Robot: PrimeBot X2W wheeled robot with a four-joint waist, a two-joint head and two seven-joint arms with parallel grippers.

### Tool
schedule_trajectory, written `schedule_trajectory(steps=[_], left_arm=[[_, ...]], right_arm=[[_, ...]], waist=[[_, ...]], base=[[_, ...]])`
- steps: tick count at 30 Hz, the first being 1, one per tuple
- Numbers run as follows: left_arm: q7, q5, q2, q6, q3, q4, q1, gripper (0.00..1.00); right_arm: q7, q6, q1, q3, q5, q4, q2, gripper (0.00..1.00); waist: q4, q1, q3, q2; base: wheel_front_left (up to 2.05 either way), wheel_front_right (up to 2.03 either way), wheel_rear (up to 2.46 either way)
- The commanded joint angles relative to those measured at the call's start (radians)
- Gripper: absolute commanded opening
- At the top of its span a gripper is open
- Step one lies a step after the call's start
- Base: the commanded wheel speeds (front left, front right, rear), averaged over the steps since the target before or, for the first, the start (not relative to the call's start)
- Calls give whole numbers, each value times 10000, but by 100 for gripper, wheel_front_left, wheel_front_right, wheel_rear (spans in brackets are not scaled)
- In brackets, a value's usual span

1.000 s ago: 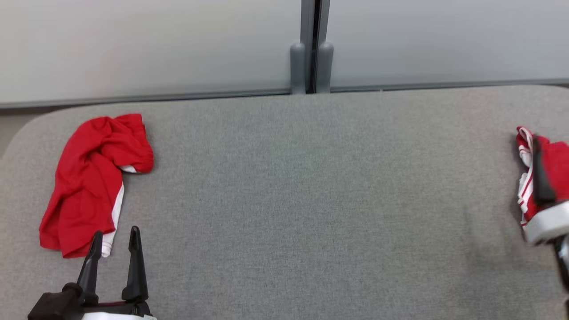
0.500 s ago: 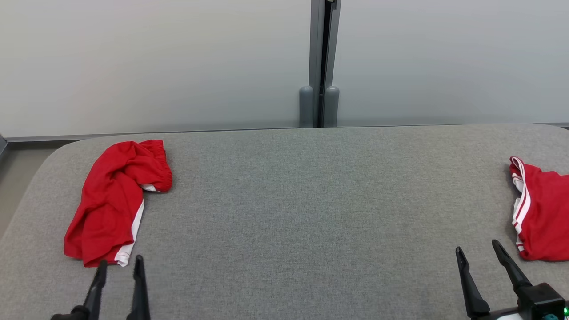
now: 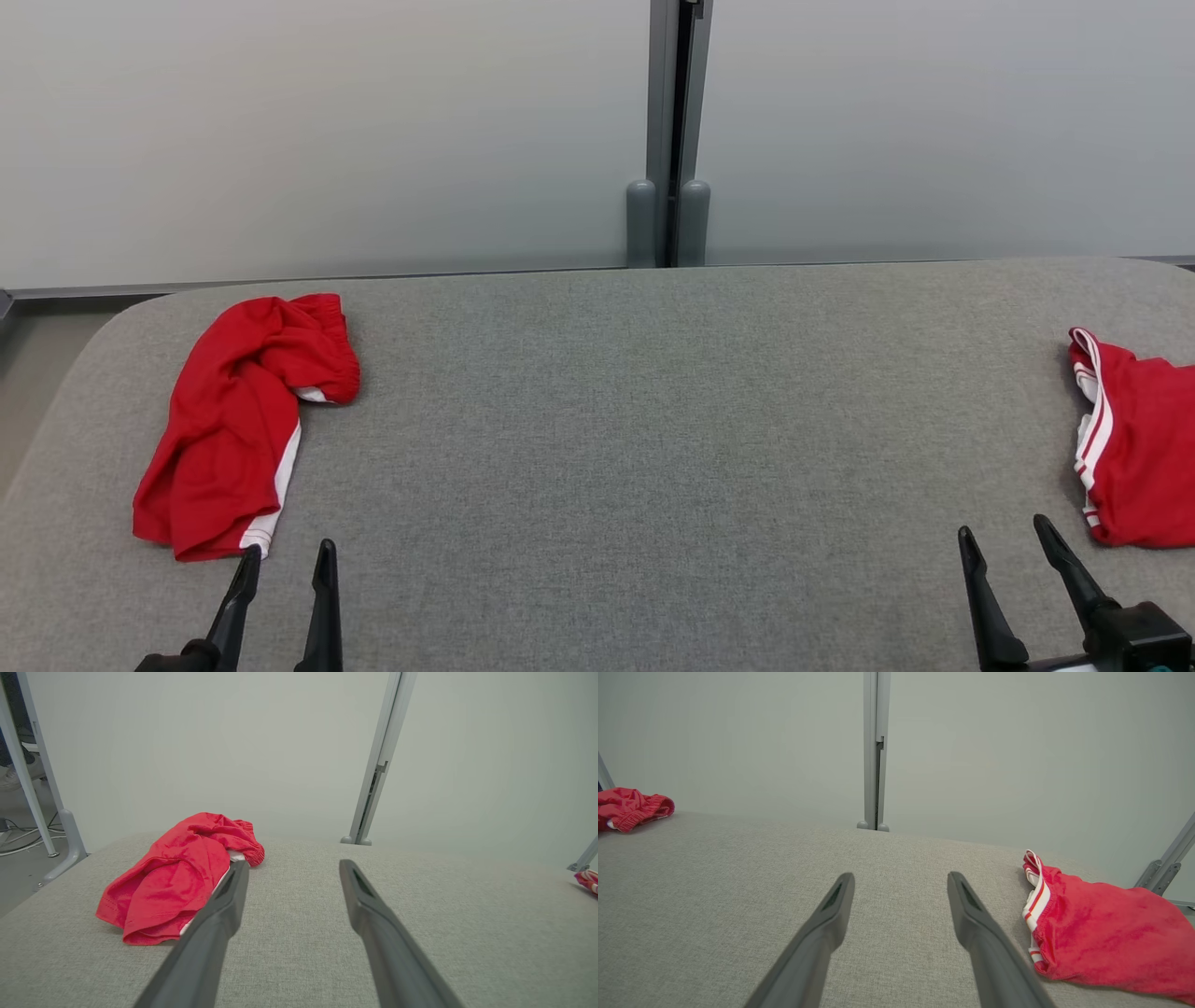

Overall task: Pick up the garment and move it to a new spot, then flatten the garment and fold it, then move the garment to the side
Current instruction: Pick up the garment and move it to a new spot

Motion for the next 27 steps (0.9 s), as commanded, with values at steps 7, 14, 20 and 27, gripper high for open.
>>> schedule_trajectory(steps=[7,14,20,27], left_arm=[[5,119,42,-92,-110,112,-199,100],[5,189,44,-111,45,85,66,100],[5,158,36,-113,312,-15,410,100],[5,-719,35,-124,287,-11,196,100]], right_arm=[[-50,-6,171,115,328,58,-24,100],[-50,-5,213,494,701,201,-24,100],[-50,-6,79,935,957,360,-32,100],[-50,-6,136,934,834,462,-36,100]], waist=[[1019,0,-180,0],[2482,0,-436,0],[3391,0,-547,0],[3486,0,-304,0]], base=[[0,0,0],[0,0,0],[0,0,0],[0,0,0]])
